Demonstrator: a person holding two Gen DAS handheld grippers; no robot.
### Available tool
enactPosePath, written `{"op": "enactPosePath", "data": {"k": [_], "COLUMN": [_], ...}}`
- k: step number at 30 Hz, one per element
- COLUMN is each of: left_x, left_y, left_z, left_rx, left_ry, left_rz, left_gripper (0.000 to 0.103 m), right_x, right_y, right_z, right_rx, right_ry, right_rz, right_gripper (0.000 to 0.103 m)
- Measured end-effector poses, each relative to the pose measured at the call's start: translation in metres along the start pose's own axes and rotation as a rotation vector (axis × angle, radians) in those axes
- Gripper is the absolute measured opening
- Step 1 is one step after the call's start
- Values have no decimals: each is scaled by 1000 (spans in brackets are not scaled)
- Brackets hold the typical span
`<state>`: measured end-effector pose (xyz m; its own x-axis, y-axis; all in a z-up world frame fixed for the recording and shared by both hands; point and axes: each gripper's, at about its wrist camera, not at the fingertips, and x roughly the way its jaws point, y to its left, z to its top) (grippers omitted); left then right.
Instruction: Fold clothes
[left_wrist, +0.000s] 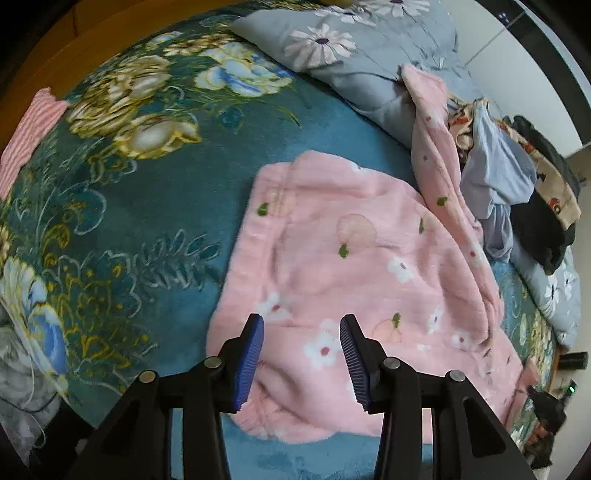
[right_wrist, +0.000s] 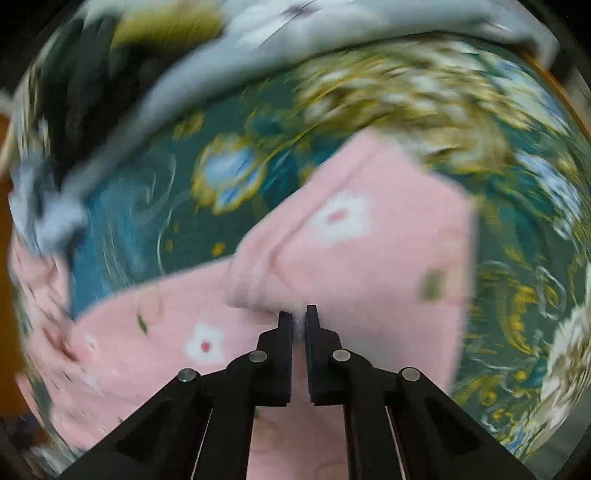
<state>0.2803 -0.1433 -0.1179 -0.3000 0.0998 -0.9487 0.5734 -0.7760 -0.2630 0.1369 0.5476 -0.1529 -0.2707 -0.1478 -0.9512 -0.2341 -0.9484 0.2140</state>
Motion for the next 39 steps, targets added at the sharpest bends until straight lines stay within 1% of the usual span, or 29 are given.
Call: {"op": "enactPosePath", "data": {"k": [3,4,5,8,11,13,15,16,19,22,23,24,26,28,29,30,31,32,33,36,37,39], "left_x": [7,9,11,17,22,26,31,33,38,40,40,40,37,38,41,44,47,52,59,77,83,91], "left_y": [-1,-1,-1,2,8,12,15,16,22,26,25,22,11,-5,-18,-31,-43,-54,-66,-95,-103,-114], "left_z": [6,8,10,16,25,32,41,44,56,67,71,76,89,107,118,129,139,148,157,180,186,196], "left_rx": [-1,-2,-4,-23,-54,-73,-88,-96,-111,-120,-114,-107,-94,-80,-79,-78,-80,-85,-83,-76,-78,-86], "left_ry": [3,3,3,3,-2,-6,-11,-18,-35,-56,-64,-76,-108,-136,-149,-161,-171,-175,-176,-171,-166,-161], "left_rz": [3,3,3,3,1,1,9,7,3,16,9,-9,-67,-141,-184,-227,-260,-277,-295,-323,-326,-340], "left_gripper": [47,47,47,47,47,47,47,47,47,47,47,47,47,49,54,56,56,56,56,56,54,54], "right_x": [-39,-57,-68,-99,-105,-101,-96,-96,-99,-101,-102,-101,-96,-85,-78,-72,-64,-55,-49,-32,-29,-27], "right_y": [-61,-89,-108,-158,-209,-230,-242,-241,-215,-163,-144,-121,-60,-5,24,52,82,113,131,186,197,209], "right_z": [-3,-7,-9,-15,-38,-48,-58,-59,-45,-14,-2,10,34,45,48,51,49,44,37,16,9,-5], "right_rx": [133,198,246,390,545,616,662,667,596,465,419,368,239,150,108,65,24,-16,-43,-133,-156,-188], "right_ry": [-99,-145,-176,-240,-240,-209,-187,-187,-206,-226,-235,-238,-236,-219,-207,-194,-175,-154,-145,-80,-66,-51], "right_rz": [-3,-10,-20,-84,-151,-165,-162,-170,-144,-108,-87,-66,-26,25,61,97,129,161,183,247,253,247], "right_gripper": [5,5,5,4,2,2,2,2,3,3,3,3,3,4,6,13,20,32,36,37,37,37]}}
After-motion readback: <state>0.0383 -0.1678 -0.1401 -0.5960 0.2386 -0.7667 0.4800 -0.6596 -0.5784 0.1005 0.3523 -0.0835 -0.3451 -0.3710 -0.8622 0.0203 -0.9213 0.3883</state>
